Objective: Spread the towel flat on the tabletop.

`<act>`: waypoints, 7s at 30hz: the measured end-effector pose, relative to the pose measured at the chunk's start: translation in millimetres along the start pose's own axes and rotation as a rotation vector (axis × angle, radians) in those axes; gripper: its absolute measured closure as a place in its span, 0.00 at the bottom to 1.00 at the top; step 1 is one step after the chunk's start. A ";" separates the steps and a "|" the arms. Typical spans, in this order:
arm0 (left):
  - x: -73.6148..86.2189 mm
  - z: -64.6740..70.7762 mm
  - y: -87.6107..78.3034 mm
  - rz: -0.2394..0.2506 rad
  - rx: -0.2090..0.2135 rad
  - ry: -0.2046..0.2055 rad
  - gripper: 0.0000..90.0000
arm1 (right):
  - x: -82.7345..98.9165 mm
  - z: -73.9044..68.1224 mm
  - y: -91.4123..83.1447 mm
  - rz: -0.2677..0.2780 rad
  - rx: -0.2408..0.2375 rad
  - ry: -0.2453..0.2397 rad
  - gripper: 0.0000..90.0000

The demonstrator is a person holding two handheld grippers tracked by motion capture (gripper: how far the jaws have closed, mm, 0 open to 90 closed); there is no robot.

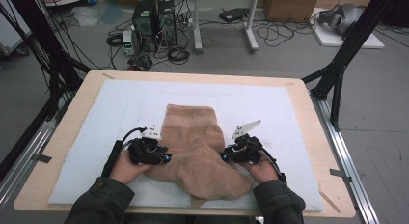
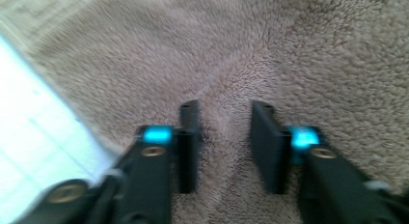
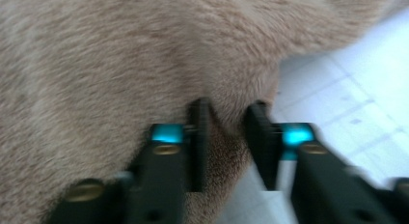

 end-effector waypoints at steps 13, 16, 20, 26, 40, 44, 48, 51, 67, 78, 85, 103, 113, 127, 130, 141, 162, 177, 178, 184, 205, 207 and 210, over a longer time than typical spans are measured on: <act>-17.6 6.5 -22.3 0.140 -0.017 -0.030 0.94 | 1.0 3.6 -67.2 0.120 0.068 0.014 0.95; -28.9 15.6 -29.5 0.184 -0.006 -0.014 0.94 | -7.8 -1.2 -100.6 0.138 0.128 -0.017 0.95; -29.4 23.1 -34.8 0.173 -0.022 0.015 0.94 | -18.2 -11.9 -116.2 0.136 0.149 -0.056 0.95; -8.8 26.5 -41.7 0.142 -0.056 0.019 0.94 | -10.3 -22.1 -85.5 0.115 0.059 -0.036 0.94; 53.2 35.4 -63.1 0.124 -0.037 -0.042 0.93 | 8.1 -50.6 -14.4 0.065 -0.100 -0.026 0.86; 40.5 26.6 -70.6 0.173 -0.021 -0.060 0.77 | 3.4 -40.1 -42.5 0.141 -0.048 -0.017 0.69; 15.4 8.8 -77.0 0.258 -0.043 -0.064 0.65 | 2.7 -17.6 -62.7 0.189 0.056 0.017 0.67; 3.5 -2.1 -66.7 0.255 -0.068 -0.044 0.62 | 2.0 -3.8 -57.1 0.196 0.093 0.042 0.65; 6.9 -25.0 -2.7 -0.015 -0.145 -0.022 0.89 | 6.8 4.8 5.7 0.086 0.069 0.045 0.96; -6.5 -17.4 -17.2 0.094 -0.127 -0.043 0.96 | 4.3 7.6 -63.9 0.142 0.138 0.026 0.97; -19.3 -6.3 -18.8 0.144 -0.149 -0.020 0.96 | -17.4 3.4 -100.7 0.112 0.247 -0.036 0.97; 13.5 -34.4 -37.3 0.161 -0.140 -0.123 0.63 | 9.8 20.3 -37.1 0.066 0.119 0.102 0.60; 15.4 -41.1 -6.5 0.051 -0.191 -0.080 0.72 | 15.1 19.5 -10.2 -0.051 0.148 0.041 0.88; -13.8 -68.5 -25.7 0.197 -0.258 -0.182 0.96 | -11.5 48.7 -41.1 0.048 0.112 0.055 0.97; -48.2 -83.5 -35.7 0.256 -0.312 -0.182 0.97 | -39.4 68.2 -55.4 0.073 0.147 0.047 0.97; -108.7 -109.4 -42.9 0.317 -0.359 -0.204 0.67 | -89.1 128.8 -87.8 0.160 0.295 0.137 0.66; 5.4 -12.8 -48.6 0.304 -0.122 -0.080 0.47 | 14.7 -4.0 -77.4 0.158 0.153 0.020 0.51; 20.0 18.5 -2.2 0.176 -0.072 0.051 0.71 | 51.2 -43.6 -44.5 0.080 0.061 -0.061 0.66; 19.4 17.8 -1.2 0.177 -0.069 0.050 0.89 | 50.7 -38.9 -39.9 0.080 0.044 -0.053 0.80; 16.9 16.8 -16.1 0.195 -0.107 0.051 0.95 | 37.3 -33.3 -47.5 0.097 0.043 -0.054 0.93; -45.3 -58.9 4.9 0.170 -0.260 -0.092 0.94 | -14.6 70.9 -34.0 0.025 0.212 0.114 0.94; -43.7 -65.6 17.9 0.133 -0.264 -0.116 0.94 | -13.3 75.0 -28.6 0.016 0.209 0.126 0.94; -40.9 -70.2 22.6 0.124 -0.266 -0.134 0.83 | -12.4 79.1 -18.8 0.008 0.201 0.139 0.92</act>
Point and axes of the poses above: each handheld gripper's, and its own axes: y roughly forward along the jaws, x roughly out of its underside, z roughly to its right, the point moved 2 cm from there along y, roughly forward along the jaws
